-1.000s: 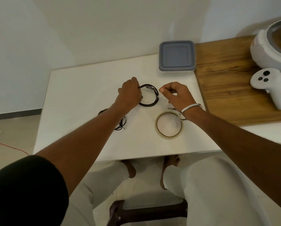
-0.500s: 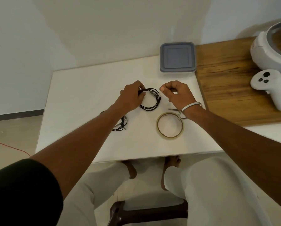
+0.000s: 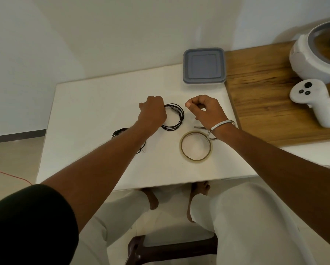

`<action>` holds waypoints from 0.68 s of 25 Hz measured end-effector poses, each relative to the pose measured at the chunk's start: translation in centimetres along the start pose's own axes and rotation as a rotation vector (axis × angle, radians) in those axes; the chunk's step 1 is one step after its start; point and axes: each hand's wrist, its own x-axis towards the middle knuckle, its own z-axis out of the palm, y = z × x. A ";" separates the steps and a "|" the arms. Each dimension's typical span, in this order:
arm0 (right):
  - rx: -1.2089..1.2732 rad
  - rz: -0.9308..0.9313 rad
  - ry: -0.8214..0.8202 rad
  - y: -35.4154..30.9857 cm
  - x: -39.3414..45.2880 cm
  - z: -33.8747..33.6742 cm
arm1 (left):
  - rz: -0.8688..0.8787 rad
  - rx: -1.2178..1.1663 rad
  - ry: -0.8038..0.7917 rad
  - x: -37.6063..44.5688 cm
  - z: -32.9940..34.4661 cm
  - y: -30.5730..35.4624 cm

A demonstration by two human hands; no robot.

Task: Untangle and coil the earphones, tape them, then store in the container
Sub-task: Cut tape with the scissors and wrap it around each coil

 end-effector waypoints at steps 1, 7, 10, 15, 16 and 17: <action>0.001 0.001 0.001 0.0 0.0 0.0 | 0.010 -0.029 -0.004 0.0 0.1 -0.2; -0.007 -0.002 0.002 0.0 0.0 -0.3 | 0.066 -0.545 -0.117 -0.8 -1.4 -2.0; -0.018 -0.012 0.007 -0.5 0.0 -0.1 | 0.198 -0.492 -0.248 -1.4 -2.5 -2.7; -0.057 -0.026 -0.015 -1.1 0.1 0.4 | 0.312 -0.467 -0.233 -2.0 -2.7 -3.2; -0.074 -0.037 -0.025 -1.2 0.1 0.5 | 0.322 -0.476 -0.225 -2.1 -2.8 -3.1; -0.089 -0.048 -0.037 -1.4 0.0 0.6 | 0.334 -0.482 -0.217 -2.2 -2.8 -3.0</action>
